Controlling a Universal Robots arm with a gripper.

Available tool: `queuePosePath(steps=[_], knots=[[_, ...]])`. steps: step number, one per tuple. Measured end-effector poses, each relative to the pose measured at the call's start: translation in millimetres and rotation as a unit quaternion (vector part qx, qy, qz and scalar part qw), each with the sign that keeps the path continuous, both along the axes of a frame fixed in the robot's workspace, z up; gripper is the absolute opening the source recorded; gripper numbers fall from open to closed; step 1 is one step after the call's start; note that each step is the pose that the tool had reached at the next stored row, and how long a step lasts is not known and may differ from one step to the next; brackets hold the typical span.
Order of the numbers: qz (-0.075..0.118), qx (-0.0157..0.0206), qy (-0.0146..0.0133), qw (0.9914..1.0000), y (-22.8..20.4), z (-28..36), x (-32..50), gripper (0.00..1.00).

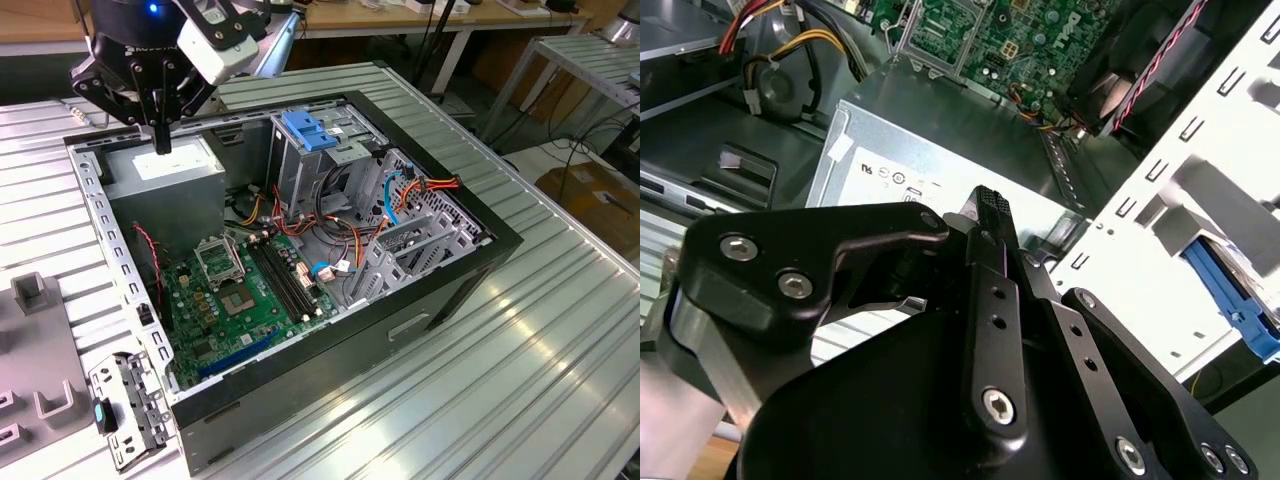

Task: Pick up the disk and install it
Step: 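Reach for the disk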

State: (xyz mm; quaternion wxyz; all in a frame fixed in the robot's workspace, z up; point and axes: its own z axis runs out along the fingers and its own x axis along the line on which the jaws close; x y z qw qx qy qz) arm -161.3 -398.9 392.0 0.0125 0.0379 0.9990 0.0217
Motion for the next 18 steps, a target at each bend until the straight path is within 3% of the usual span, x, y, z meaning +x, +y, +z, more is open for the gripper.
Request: queuePosePath(steps=[18], knots=[[0.0,0.0,0.0,1.0,0.0,-0.2,-5.9,0.11]])
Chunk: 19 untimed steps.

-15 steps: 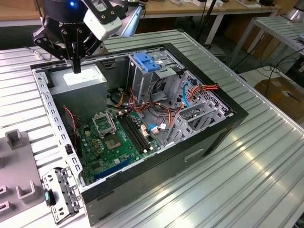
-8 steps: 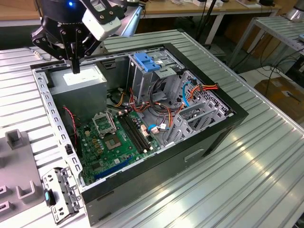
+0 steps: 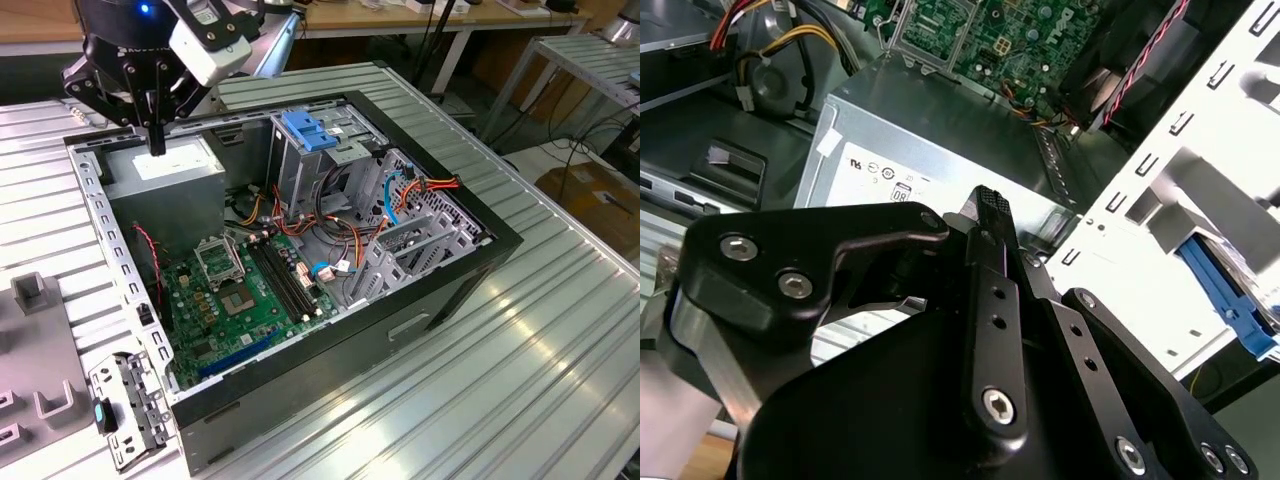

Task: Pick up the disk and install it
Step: 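Reach for the disk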

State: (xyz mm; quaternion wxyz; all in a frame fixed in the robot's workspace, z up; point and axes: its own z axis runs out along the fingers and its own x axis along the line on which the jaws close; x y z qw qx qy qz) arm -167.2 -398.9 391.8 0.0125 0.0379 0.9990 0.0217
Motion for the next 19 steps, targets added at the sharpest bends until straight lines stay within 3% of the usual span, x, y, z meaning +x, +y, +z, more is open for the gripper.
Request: queuePosePath(steps=[19], knots=[[0.0,0.0,0.0,1.0,0.0,-0.2,-6.9,0.11]])
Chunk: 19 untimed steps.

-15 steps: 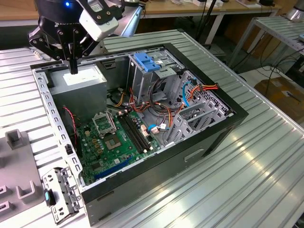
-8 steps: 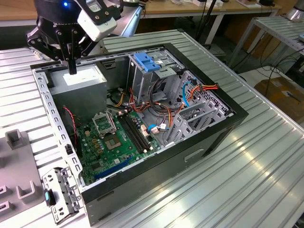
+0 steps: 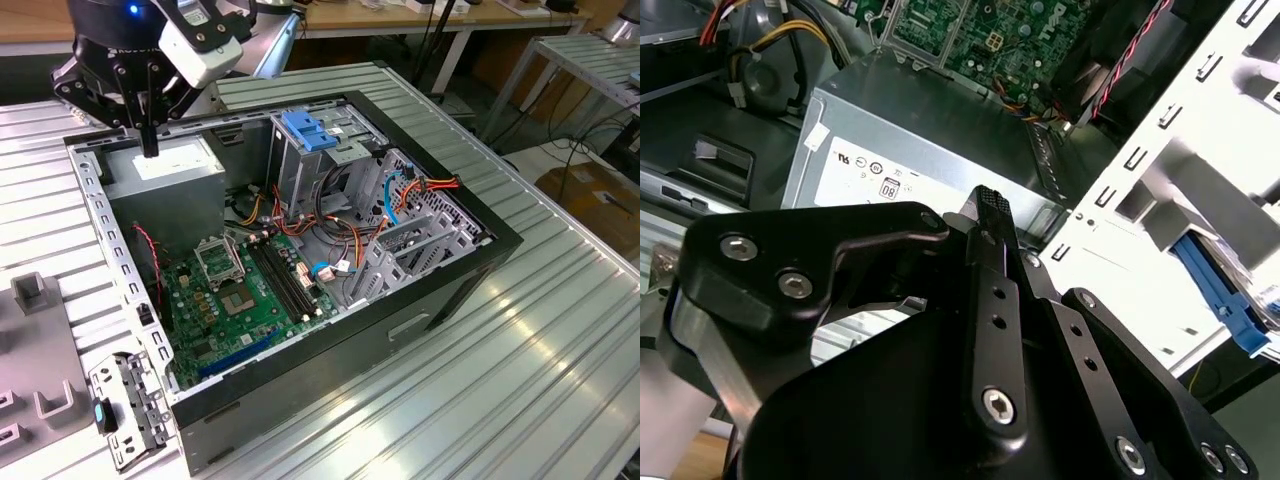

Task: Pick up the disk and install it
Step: 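Reach for the disk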

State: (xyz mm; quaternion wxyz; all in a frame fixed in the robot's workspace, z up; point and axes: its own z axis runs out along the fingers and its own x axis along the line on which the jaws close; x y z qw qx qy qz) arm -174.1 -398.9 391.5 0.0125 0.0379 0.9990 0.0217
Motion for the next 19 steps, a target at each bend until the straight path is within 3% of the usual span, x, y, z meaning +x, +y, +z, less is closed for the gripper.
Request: queuePosePath(steps=[19], knots=[[0.0,0.0,0.0,1.0,0.0,-0.3,-5.8,0.11]])
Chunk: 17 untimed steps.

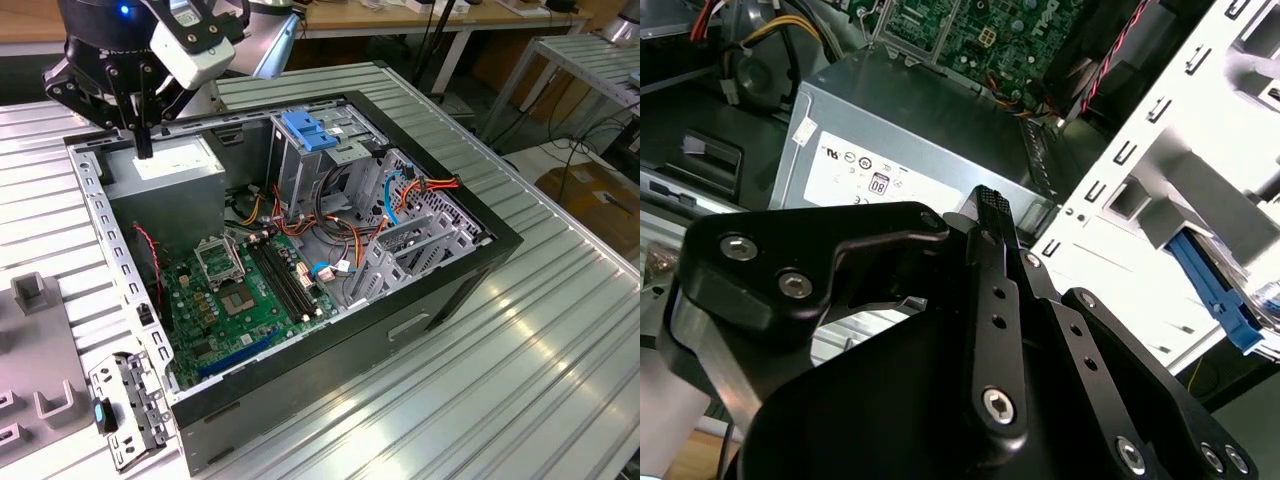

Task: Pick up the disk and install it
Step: 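Reach for the disk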

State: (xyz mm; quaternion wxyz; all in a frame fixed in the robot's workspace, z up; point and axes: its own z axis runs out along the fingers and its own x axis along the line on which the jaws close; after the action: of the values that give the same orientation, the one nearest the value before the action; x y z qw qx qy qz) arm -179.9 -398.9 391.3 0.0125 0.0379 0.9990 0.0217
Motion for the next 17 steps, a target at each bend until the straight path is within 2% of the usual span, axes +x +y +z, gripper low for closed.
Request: queuePosePath(steps=[17], knots=[[0.0,0.0,0.0,1.0,0.0,-0.3,-6.0,0.11]])
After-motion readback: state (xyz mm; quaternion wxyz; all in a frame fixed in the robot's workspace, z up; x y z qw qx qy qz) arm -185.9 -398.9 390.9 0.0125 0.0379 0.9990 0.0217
